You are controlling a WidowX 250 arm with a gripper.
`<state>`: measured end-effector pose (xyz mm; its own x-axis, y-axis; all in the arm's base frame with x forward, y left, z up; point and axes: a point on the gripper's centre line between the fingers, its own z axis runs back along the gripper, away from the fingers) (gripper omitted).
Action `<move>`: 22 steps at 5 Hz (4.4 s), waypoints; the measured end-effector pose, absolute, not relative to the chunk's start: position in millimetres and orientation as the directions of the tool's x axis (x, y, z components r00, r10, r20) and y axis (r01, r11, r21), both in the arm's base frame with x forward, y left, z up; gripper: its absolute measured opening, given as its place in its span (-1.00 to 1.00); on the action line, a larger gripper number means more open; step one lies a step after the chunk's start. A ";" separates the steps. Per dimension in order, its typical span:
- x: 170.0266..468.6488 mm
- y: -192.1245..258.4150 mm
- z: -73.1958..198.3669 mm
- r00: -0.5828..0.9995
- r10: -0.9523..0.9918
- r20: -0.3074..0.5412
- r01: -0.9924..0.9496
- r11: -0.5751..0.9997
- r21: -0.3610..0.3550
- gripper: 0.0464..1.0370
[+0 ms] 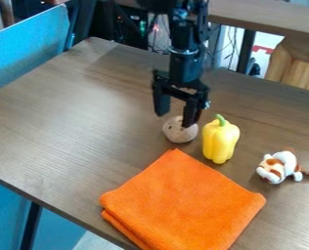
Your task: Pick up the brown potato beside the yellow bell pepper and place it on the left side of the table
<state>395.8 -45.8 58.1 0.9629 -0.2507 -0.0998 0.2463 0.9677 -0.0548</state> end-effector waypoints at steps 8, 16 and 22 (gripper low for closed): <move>331.7 57.3 99.5 0.994 0.013 -0.107 -0.017 0.999 -0.039 0.21; 268.4 210.2 22.1 0.812 0.388 -0.436 -0.328 0.921 0.209 0.32; 360.9 82.6 116.5 0.993 -0.041 -0.109 0.060 0.984 0.171 0.93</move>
